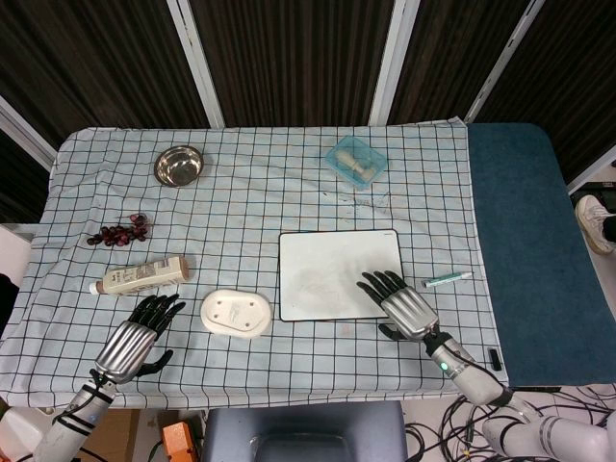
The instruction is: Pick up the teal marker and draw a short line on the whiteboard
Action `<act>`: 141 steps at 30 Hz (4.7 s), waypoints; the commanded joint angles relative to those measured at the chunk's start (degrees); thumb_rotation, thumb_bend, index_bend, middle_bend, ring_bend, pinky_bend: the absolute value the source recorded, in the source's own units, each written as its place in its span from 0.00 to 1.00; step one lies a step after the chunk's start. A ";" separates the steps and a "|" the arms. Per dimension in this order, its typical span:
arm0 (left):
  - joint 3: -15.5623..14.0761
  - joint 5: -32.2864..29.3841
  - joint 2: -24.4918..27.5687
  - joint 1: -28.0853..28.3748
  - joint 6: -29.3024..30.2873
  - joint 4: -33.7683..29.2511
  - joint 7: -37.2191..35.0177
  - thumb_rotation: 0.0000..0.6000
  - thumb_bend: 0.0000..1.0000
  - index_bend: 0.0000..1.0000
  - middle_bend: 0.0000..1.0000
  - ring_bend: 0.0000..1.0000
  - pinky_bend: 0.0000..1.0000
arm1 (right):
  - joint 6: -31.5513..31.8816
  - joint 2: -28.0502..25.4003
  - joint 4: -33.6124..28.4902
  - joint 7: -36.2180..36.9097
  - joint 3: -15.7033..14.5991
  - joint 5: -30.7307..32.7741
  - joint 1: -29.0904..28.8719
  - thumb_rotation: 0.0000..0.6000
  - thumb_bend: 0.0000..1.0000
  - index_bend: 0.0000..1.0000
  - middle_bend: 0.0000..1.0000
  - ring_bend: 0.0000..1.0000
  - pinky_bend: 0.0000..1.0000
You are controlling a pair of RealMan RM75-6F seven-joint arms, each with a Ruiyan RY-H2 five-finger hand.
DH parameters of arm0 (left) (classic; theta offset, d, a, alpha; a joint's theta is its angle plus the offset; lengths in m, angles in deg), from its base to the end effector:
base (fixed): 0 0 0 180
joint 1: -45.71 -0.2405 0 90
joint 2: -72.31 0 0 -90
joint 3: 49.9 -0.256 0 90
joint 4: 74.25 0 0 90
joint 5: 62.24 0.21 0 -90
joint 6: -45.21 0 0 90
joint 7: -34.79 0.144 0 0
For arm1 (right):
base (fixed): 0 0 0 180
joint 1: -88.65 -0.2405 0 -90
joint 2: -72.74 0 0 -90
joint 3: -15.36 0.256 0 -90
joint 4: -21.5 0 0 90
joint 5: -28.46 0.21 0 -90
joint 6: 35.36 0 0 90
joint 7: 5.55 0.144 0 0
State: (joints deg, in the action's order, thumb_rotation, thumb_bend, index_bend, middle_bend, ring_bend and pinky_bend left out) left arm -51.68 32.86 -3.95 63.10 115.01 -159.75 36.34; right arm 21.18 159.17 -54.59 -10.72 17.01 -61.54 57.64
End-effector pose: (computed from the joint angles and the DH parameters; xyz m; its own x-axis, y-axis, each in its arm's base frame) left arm -0.2671 0.2162 0.0469 0.4406 0.2499 0.8622 0.8645 -0.3769 -0.3325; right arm -0.2273 -0.2862 -0.0160 0.5595 -0.2777 0.7809 -0.7738 -0.5126 0.3722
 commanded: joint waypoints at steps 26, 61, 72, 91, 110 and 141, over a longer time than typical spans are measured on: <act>-3.62 -0.55 -6.03 -19.46 28.28 20.56 -4.28 1.00 0.37 0.00 0.00 0.00 0.06 | 1.98 0.16 23.80 14.05 -1.11 2.05 1.50 1.00 0.26 0.39 0.27 0.21 0.25; -2.81 -0.97 -5.37 -18.94 23.81 19.68 -3.88 1.00 0.37 0.00 0.00 0.00 0.06 | -0.75 7.51 35.71 17.42 -1.26 2.83 -0.31 1.00 0.32 0.50 0.32 0.30 0.29; -2.56 -1.12 -5.10 -19.06 23.52 19.52 -4.07 1.00 0.37 0.00 0.00 0.00 0.06 | -0.52 7.94 36.17 16.17 -1.57 2.78 -0.10 1.00 0.33 0.55 0.36 0.33 0.31; -2.19 -1.40 -5.09 -19.29 23.33 19.87 -4.40 1.00 0.37 0.00 0.00 0.00 0.06 | 2.07 8.90 36.59 9.15 -2.60 1.48 0.73 1.00 0.33 0.74 0.49 0.43 0.39; -1.83 -1.76 -4.86 -19.45 23.15 19.46 -4.19 1.00 0.37 0.00 0.00 0.00 0.06 | 3.81 11.51 39.82 6.25 -2.83 1.14 1.70 1.00 0.33 0.98 0.67 0.62 0.61; -1.47 -2.38 -4.41 -19.35 22.25 18.72 -4.10 1.00 0.37 0.00 0.00 0.00 0.06 | 9.16 16.57 26.87 36.17 10.68 7.74 -6.30 1.00 0.38 1.00 0.75 0.72 0.72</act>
State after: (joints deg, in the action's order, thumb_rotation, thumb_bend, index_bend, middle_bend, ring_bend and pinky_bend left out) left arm -53.16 30.51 -8.35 43.75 137.28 -141.04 32.27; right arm 31.28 173.09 -29.38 24.88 26.57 -54.61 53.07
